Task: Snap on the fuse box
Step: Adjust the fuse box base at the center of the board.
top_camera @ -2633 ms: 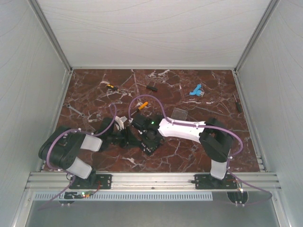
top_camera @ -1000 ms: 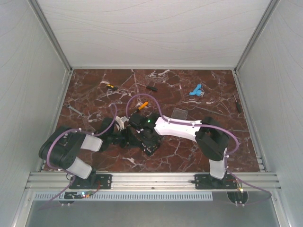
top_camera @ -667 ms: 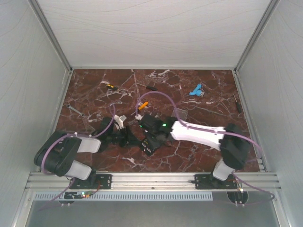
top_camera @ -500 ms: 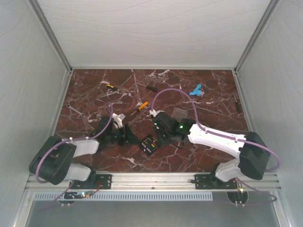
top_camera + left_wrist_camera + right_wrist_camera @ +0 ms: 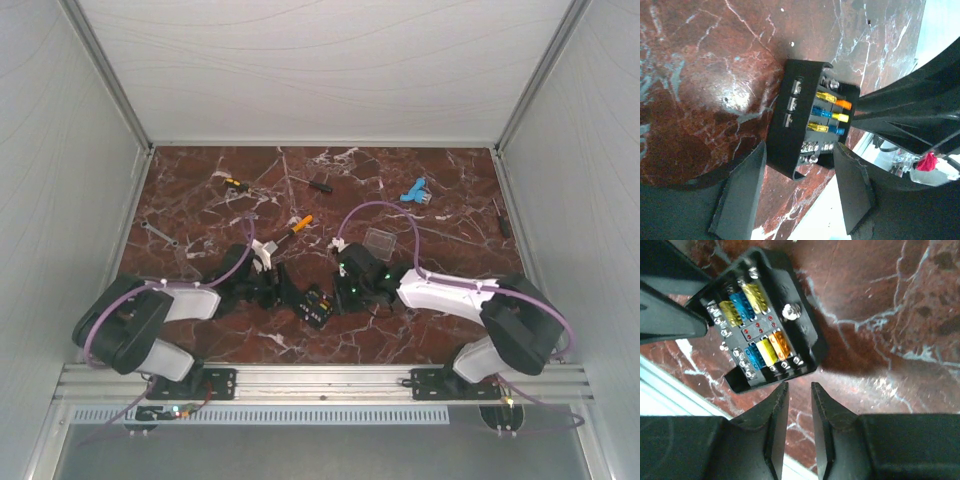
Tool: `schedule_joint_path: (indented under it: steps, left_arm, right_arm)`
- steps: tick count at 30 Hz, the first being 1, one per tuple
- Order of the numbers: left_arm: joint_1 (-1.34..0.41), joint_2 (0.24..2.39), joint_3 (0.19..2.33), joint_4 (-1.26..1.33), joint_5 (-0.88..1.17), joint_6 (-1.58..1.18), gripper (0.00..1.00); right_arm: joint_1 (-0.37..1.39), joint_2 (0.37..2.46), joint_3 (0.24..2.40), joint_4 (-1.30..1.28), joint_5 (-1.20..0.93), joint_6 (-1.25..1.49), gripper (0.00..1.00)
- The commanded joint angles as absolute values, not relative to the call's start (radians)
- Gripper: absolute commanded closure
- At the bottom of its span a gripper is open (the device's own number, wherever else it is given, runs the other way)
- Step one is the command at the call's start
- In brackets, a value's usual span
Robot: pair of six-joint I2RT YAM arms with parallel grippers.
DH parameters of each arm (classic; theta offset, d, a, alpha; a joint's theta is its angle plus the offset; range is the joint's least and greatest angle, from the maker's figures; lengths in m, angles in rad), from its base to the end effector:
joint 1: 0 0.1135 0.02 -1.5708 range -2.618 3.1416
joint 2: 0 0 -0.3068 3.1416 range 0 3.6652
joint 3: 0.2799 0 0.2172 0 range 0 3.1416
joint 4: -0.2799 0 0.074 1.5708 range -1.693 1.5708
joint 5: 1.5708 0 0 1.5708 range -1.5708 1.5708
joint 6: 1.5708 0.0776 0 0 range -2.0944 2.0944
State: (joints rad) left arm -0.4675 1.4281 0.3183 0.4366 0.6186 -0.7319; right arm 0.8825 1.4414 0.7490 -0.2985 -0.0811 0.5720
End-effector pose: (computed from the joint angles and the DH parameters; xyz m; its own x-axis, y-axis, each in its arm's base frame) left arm 0.1853 -0.1439 0.1714 -0.9299 -0.1404 -0.3400 0.2023 0.5768 -0.7915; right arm 0.1618 0.2066 0.2041 -0.8788 -0.2190 -0.4240 -0.3833 0.8533 0.3536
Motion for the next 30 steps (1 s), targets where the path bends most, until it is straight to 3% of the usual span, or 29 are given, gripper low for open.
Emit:
schedule_joint_path:
  steps: [1, 9, 14, 17, 20, 27, 30]
  left_arm:
    - [-0.474, 1.471, 0.309, 0.582, 0.652, -0.8, 0.44]
    - [-0.476, 1.473, 0.299, 0.645, 0.64, -0.849, 0.44]
    - [-0.473, 1.44, 0.302, 0.588, 0.572, -0.829, 0.38]
    - [-0.465, 1.396, 0.296, 0.533, 0.528, -0.804, 0.33]
    - [-0.454, 1.334, 0.298, 0.458, 0.487, -0.766, 0.28]
    - [-0.438, 1.149, 0.325, 0.231, 0.347, -0.657, 0.12]
    - [-0.429, 1.076, 0.315, 0.169, 0.284, -0.615, 0.05]
  right_arm:
    - [0.846, 1.526, 0.786, -0.148, -0.155, 0.594, 0.78]
    - [0.792, 1.717, 1.008, -0.138, -0.234, 0.479, 0.78]
    - [0.755, 1.677, 1.043, -0.239, -0.161, 0.39, 0.72]
    - [0.698, 1.627, 1.052, -0.325, -0.082, 0.314, 0.63]
    - [0.638, 1.596, 1.066, -0.375, 0.001, 0.246, 0.47]
    - [0.49, 1.652, 1.116, -0.398, 0.064, 0.244, 0.19]
    - [0.434, 1.651, 1.101, -0.379, 0.064, 0.252, 0.13]
